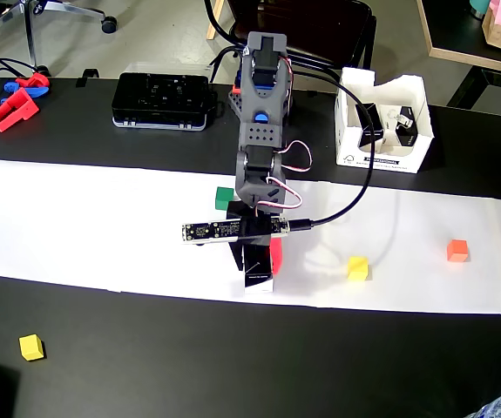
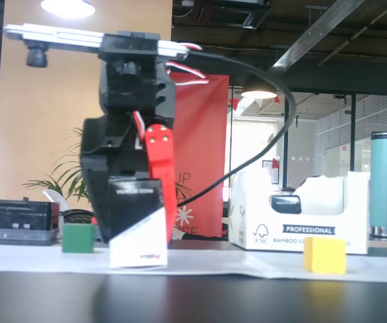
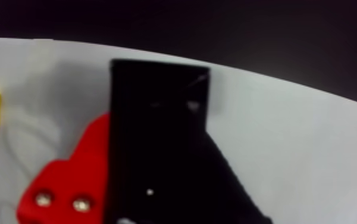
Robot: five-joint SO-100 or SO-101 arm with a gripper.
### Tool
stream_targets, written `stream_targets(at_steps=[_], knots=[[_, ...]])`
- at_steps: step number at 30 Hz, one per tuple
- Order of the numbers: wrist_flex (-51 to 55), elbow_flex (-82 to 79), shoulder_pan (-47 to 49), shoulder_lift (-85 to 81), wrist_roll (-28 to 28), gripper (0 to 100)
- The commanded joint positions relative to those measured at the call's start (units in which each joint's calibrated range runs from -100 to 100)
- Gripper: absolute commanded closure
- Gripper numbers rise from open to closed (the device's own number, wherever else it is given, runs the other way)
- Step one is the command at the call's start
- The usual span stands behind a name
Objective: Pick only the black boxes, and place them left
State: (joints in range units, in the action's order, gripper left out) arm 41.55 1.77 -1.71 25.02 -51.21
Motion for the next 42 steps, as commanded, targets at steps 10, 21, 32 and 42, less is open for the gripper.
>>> stream_targets(at_steps=[10, 21, 32, 42], knots=[[41.28, 6.48, 9.29, -36.20, 4.47, 87], [45.49, 5.86, 37.87, -54.30, 21.16, 87], [53.99, 5.86, 69.83, -56.51, 34.68, 87], [57.25, 6.57, 84.73, -44.89, 42.05, 87]])
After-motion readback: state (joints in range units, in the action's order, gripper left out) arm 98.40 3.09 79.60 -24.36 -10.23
